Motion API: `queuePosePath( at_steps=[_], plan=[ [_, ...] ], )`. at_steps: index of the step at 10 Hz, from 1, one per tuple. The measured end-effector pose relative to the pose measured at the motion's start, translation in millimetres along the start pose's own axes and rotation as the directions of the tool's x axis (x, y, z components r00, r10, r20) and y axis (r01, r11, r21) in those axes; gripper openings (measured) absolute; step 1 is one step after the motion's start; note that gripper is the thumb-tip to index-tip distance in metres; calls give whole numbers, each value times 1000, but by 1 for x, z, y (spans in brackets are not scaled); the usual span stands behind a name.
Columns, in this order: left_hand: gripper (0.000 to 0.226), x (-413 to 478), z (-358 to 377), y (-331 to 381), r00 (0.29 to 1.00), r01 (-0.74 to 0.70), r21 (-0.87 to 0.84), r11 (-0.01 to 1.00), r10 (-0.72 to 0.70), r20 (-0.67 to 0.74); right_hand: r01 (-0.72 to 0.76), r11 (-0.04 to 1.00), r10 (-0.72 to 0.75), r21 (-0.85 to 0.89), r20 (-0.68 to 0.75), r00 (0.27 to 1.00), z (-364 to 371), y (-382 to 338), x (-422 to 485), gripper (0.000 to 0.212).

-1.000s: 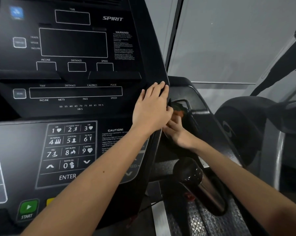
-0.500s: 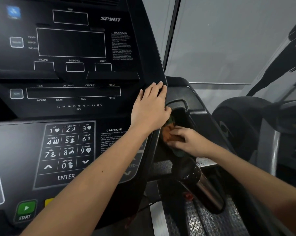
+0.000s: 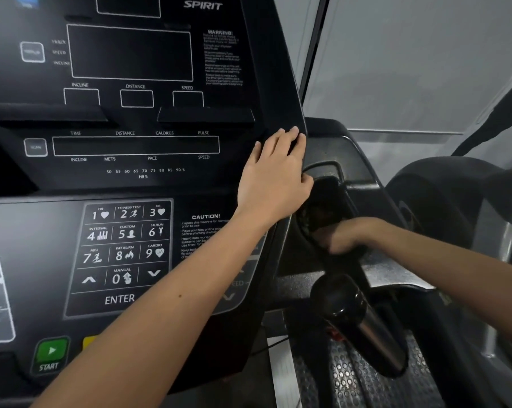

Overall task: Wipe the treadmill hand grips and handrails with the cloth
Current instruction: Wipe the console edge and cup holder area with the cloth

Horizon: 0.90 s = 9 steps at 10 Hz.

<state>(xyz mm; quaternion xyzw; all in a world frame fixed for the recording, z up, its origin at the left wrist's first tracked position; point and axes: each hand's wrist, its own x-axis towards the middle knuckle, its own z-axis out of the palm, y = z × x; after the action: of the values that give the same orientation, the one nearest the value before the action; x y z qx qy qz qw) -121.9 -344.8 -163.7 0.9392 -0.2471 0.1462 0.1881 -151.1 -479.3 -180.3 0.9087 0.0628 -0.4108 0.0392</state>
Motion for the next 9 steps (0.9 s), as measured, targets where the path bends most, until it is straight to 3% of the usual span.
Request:
queuePosePath(
  at_steps=[1,3,4,5,6,7,8,9],
  plan=[
    [60,0,1,0,1000,7,1,1000,-7,-1,-84,981,88,-175,16,996,2,-3,4,36],
    [60,0,-2,1,1000,9,-3,1000,-9,4,-163,889,92,-428,-182,979,9,-9,35,52],
    [60,-1,-3,0,1000,12,-2,1000,-12,13,-232,856,137,-463,-228,964,5,-17,42,53],
    [61,0,-3,0,1000,12,-8,1000,-12,13,-129,935,89,-330,-132,987,-6,-19,30,38],
    [61,0,-3,0,1000,13,-15,1000,-12,12,4,999,-5,-39,-41,999,-18,-10,15,34],
    [61,1,-2,0,1000,13,-21,1000,-13,3,71,967,-57,243,-65,996,-17,11,13,31],
    [61,3,-1,0,1000,10,-16,1000,-10,-10,61,950,-46,306,-56,997,-10,20,10,31],
    [61,3,-1,0,1000,7,-9,1000,-7,-12,28,985,-24,171,-26,999,-5,16,10,31]
  ],
)
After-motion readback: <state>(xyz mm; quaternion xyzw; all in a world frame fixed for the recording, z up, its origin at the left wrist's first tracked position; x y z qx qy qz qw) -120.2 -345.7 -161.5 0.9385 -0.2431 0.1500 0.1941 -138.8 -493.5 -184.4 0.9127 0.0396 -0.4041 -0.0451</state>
